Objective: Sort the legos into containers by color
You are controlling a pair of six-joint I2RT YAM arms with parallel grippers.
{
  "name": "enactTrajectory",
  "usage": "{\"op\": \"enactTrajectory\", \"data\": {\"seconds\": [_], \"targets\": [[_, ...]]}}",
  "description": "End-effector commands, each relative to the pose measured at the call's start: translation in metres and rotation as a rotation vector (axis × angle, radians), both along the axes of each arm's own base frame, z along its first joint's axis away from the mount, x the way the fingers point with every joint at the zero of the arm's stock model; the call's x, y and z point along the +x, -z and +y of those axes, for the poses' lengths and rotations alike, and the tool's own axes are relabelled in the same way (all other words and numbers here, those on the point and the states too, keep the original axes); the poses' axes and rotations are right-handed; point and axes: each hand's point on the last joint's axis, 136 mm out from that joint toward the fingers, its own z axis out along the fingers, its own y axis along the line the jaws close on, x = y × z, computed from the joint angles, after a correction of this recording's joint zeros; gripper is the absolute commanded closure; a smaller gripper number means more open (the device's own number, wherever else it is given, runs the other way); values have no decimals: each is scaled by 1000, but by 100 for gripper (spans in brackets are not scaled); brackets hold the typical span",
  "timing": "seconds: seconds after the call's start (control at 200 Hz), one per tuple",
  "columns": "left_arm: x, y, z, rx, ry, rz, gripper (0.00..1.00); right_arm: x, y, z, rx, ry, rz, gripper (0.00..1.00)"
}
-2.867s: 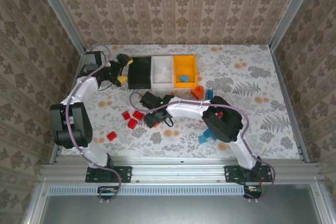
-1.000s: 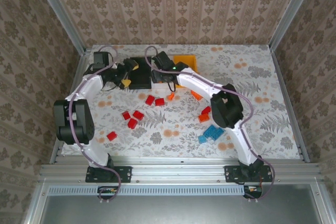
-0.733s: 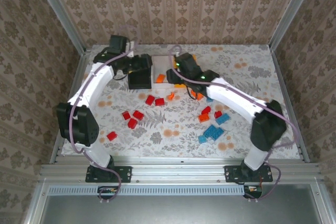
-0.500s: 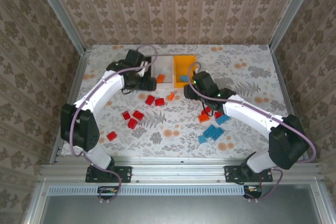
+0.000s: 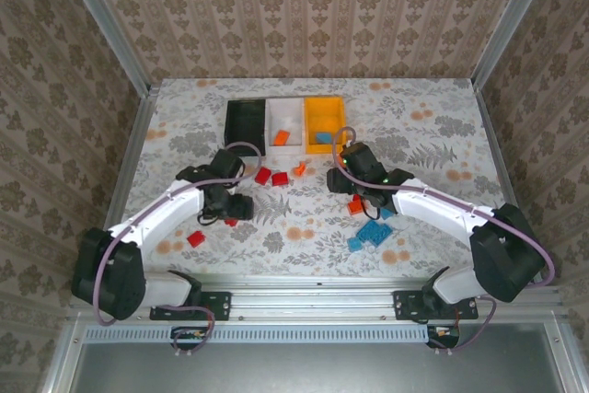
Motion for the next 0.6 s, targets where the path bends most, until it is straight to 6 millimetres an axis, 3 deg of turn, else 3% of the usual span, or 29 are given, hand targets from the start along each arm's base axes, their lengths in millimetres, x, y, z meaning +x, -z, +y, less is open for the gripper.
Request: {"op": "enactTrajectory", "data": {"seconds": [0.0,0.295,0.595], "targets": [[10,7,-7,-23,-33,-15,26,0,-16,0,46,-2,-42,35],[14,24,7,70,-94,5,26,-7,-13,-7,47,15,-38,36],[5,33,2,34,-98,24,29,-7,-14,-8,42,20,-40,36]]}}
